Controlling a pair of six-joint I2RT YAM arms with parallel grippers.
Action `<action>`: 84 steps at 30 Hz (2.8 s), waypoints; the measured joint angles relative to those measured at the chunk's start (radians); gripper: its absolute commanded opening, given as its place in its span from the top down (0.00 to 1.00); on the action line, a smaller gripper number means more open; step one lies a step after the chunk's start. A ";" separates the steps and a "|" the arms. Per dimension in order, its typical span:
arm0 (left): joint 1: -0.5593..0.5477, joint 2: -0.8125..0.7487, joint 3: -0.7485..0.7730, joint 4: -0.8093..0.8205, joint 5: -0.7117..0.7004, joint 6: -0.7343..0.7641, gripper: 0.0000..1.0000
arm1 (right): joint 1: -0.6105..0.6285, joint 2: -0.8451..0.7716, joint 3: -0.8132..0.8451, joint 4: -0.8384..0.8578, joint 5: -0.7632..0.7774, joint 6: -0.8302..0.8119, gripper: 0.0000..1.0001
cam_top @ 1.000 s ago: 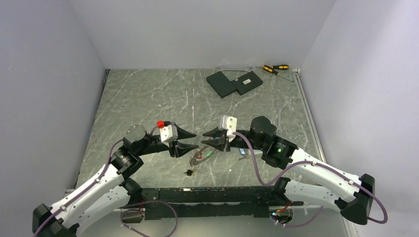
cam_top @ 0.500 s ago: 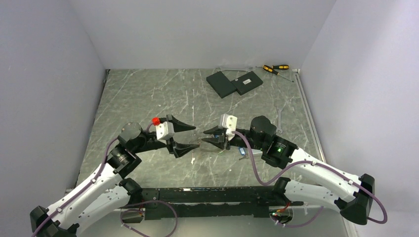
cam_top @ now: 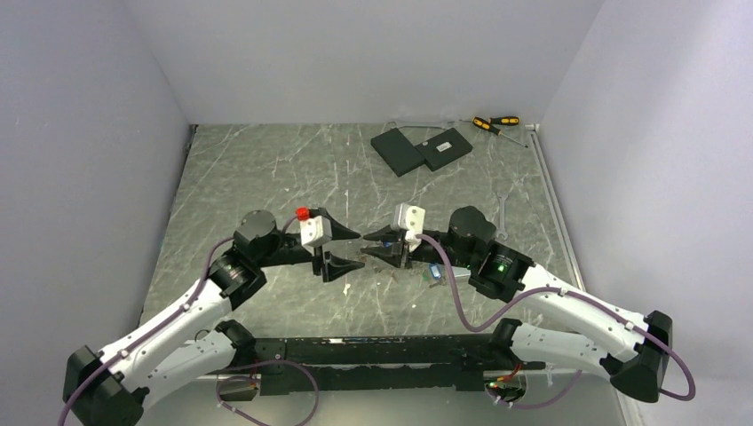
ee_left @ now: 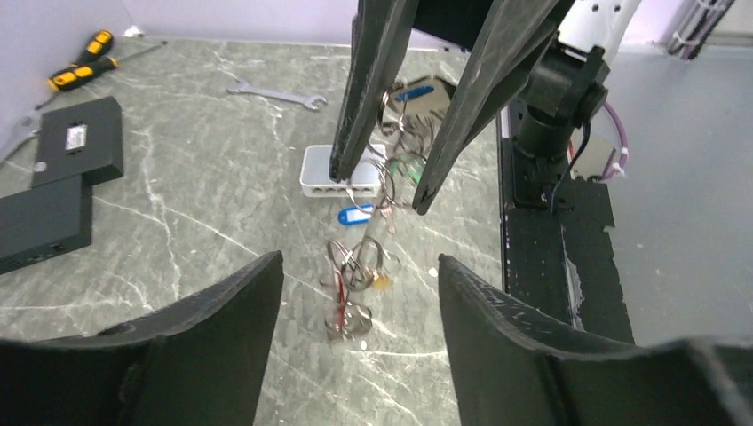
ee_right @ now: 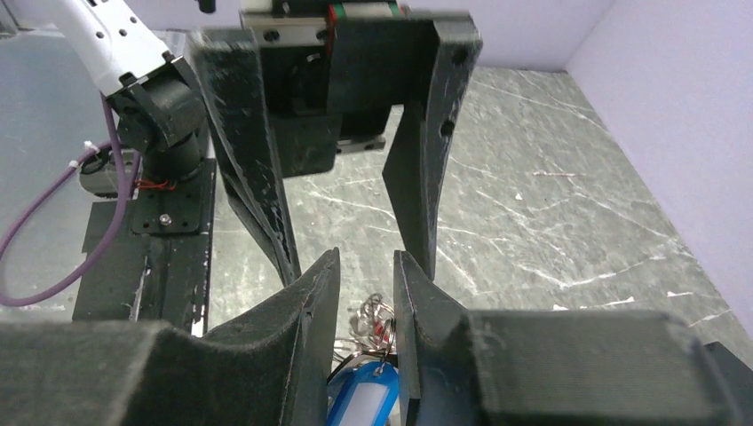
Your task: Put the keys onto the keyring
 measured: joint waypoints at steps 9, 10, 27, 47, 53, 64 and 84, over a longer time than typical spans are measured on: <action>-0.008 0.180 -0.023 0.171 0.067 -0.077 0.40 | 0.000 -0.011 0.000 0.000 0.001 -0.001 1.00; -0.012 0.193 -0.023 0.190 0.069 -0.085 0.50 | 0.000 -0.012 0.000 0.000 0.001 -0.001 1.00; -0.024 0.100 0.036 0.034 0.087 0.006 1.00 | 0.001 -0.080 -0.003 -0.041 0.108 -0.008 0.47; -0.024 0.032 0.098 -0.308 0.054 0.200 1.00 | 0.001 -0.060 0.037 -0.210 0.002 -0.083 0.62; -0.024 0.032 0.102 -0.374 0.049 0.279 1.00 | 0.001 0.009 0.068 -0.238 -0.035 -0.093 0.66; -0.024 0.018 0.110 -0.473 0.039 0.423 1.00 | 0.001 0.125 0.172 -0.296 -0.124 -0.110 0.71; -0.024 -0.089 0.030 -0.427 0.106 0.518 1.00 | 0.001 0.178 0.195 -0.372 -0.180 -0.194 0.70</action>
